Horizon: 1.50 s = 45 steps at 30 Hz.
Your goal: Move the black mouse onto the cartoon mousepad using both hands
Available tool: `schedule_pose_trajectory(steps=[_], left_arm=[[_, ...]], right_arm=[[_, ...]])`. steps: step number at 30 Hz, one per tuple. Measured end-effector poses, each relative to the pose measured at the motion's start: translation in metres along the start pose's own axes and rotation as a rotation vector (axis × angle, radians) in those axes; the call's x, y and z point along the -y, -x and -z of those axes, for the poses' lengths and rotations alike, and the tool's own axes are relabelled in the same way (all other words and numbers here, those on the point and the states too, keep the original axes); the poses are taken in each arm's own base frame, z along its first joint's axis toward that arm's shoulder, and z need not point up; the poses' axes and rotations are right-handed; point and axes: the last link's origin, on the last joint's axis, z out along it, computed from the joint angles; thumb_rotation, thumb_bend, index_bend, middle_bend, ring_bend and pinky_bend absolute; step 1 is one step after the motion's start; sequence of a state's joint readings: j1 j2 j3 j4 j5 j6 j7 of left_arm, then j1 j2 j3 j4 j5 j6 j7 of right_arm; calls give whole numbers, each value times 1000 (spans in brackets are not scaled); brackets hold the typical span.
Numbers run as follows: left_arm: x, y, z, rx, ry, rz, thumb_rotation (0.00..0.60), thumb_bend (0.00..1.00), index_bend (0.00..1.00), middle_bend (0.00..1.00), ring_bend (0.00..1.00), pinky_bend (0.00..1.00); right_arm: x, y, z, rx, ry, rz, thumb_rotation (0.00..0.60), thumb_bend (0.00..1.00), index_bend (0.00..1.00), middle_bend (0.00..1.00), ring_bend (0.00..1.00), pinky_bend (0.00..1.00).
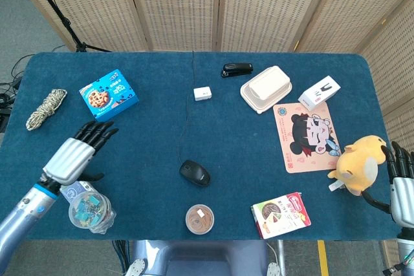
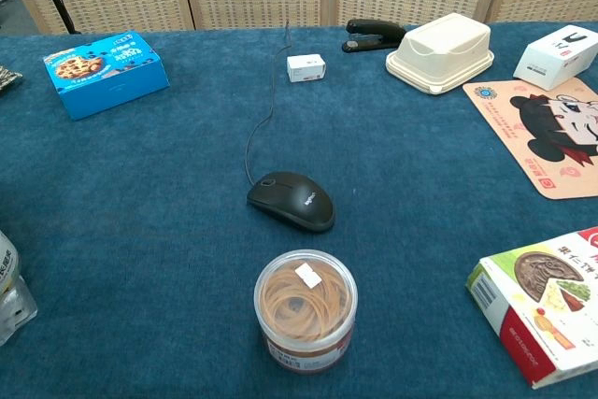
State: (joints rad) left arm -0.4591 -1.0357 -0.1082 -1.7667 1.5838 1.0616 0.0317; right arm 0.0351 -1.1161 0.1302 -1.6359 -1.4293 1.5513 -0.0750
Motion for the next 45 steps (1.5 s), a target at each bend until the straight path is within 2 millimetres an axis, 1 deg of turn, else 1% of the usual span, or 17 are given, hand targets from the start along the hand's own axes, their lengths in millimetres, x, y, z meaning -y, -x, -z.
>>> schedule_pose_trajectory(steps=[2, 6, 8, 12, 15, 21, 27, 31, 32, 35, 38, 40, 41, 43, 45], left_arm=[[-11, 3, -16, 32, 42, -22, 600, 0, 0, 0, 0, 0], [-40, 17, -51, 93, 132, -71, 600, 0, 0, 0, 0, 0], [-53, 24, -64, 106, 163, -90, 600, 0, 0, 0, 0, 0], [-81, 44, -92, 147, 217, -112, 600, 0, 0, 0, 0, 0], [-96, 59, -108, 176, 238, -130, 600, 0, 0, 0, 0, 0], [-115, 82, -132, 219, 246, -157, 600, 0, 0, 0, 0, 0], [-136, 94, -153, 242, 259, -179, 600, 0, 0, 0, 0, 0], [-148, 100, -163, 266, 265, -184, 600, 0, 0, 0, 0, 1], [-151, 101, -165, 271, 265, -185, 600, 0, 0, 0, 0, 11], [-161, 107, -170, 288, 268, -184, 600, 5, 0, 0, 0, 86], [-169, 112, -175, 296, 268, -184, 600, 72, 0, 0, 1, 186], [-172, 114, -177, 296, 266, -198, 600, 135, 17, 11, 33, 246], [-174, 115, -178, 295, 265, -207, 600, 179, 66, 51, 86, 285], [-177, 119, -180, 296, 263, -224, 600, 230, 165, 142, 174, 338], [-181, 122, -180, 297, 259, -228, 600, 271, 301, 273, 281, 397]], right_arm=[[-3, 1, -3, 8, 14, 0, 600, 0, 0, 0, 0, 0], [-11, 4, -8, 29, 56, -11, 600, 0, 0, 0, 0, 0], [-14, 4, -11, 34, 71, -21, 600, 0, 0, 0, 0, 0], [-19, 0, -14, 26, 100, -28, 600, 0, 0, 0, 0, 0], [-22, -3, -14, 22, 118, -31, 600, 0, 0, 0, 0, 0], [-27, -5, -17, 16, 139, -38, 600, 0, 0, 0, 0, 0], [-31, -4, -19, 33, 157, -69, 600, 0, 0, 0, 0, 0], [-34, -5, -21, 41, 172, -79, 600, 0, 0, 0, 0, 0], [-34, -5, -21, 41, 174, -81, 600, 0, 0, 0, 0, 0], [-36, -6, -22, 39, 178, -85, 600, 0, 0, 0, 0, 0], [-37, -6, -22, 38, 180, -87, 600, 0, 0, 0, 0, 0], [-37, -6, -22, 38, 181, -91, 600, 0, 0, 0, 0, 0], [-38, -7, -22, 38, 181, -94, 600, 0, 0, 0, 0, 0], [-38, -7, -22, 37, 181, -99, 600, 0, 0, 0, 0, 0], [-38, -8, -22, 36, 180, -101, 600, 0, 0, 0, 0, 0]])
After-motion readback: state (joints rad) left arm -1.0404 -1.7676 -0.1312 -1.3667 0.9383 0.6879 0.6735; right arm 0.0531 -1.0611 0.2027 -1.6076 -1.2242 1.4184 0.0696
